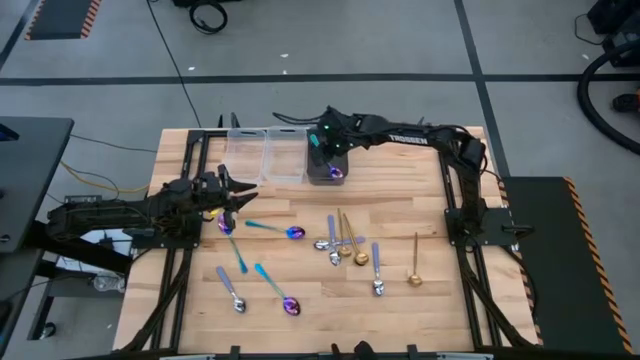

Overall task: Sort silverware by color (type)
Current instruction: Put the violet spoon into the left transparent bin

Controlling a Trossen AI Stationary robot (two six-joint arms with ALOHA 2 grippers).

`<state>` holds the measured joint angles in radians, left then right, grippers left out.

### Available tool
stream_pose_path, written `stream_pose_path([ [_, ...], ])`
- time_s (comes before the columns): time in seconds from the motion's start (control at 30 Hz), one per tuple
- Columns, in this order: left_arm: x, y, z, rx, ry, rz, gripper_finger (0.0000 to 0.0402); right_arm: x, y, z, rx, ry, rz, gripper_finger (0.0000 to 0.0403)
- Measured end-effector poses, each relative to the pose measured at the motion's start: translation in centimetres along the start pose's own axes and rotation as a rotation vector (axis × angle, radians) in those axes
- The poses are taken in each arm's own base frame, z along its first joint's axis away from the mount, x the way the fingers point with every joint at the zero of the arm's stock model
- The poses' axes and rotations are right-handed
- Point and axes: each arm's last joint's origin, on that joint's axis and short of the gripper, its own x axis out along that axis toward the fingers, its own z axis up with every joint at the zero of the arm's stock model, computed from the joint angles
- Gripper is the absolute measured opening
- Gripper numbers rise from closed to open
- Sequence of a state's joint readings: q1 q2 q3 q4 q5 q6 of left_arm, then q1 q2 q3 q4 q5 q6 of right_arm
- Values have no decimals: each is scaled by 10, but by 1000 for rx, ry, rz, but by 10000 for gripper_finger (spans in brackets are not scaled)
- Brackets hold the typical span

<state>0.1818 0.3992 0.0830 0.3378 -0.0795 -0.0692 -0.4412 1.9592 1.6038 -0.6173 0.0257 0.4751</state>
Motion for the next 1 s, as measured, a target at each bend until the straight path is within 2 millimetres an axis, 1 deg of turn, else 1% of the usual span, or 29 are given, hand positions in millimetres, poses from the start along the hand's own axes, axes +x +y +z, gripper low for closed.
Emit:
stream_pose_path([
  [0.13, 0, 0, 0, -1, 1, 0, 123, -17, 16, -3, -85, -20, 53, 144],
  [0.27, 0, 0, 0, -5, 5, 0, 123, -32, 33, -9, -120, -40, 94, 144],
  [0.37, 0, 0, 0, -20, 6, 0, 123, -36, 45, -16, -131, -40, 110, 144],
  [0.47, 0, 0, -3, -28, 35, 1, 123, -37, 56, -27, -108, 11, 130, 144],
  [0.53, 0, 0, -6, -25, 66, -9, 123, -38, 65, -36, -146, 33, 125, 144],
  [0.6, 0, 0, -7, -22, 116, -10, 123, -41, 76, -49, -197, 42, 85, 144],
  [0.73, -2, 0, -1, -24, 250, 2, 123, -47, 102, -74, -328, 1, 20, 144],
  [0.83, -4, -1, 2, -30, 336, 7, 123, -50, 118, -94, -420, -18, -5, 144],
  [1.0, -6, -5, 1, -30, 365, -50, 123, -49, 136, -124, -520, -28, 12, 144],
])
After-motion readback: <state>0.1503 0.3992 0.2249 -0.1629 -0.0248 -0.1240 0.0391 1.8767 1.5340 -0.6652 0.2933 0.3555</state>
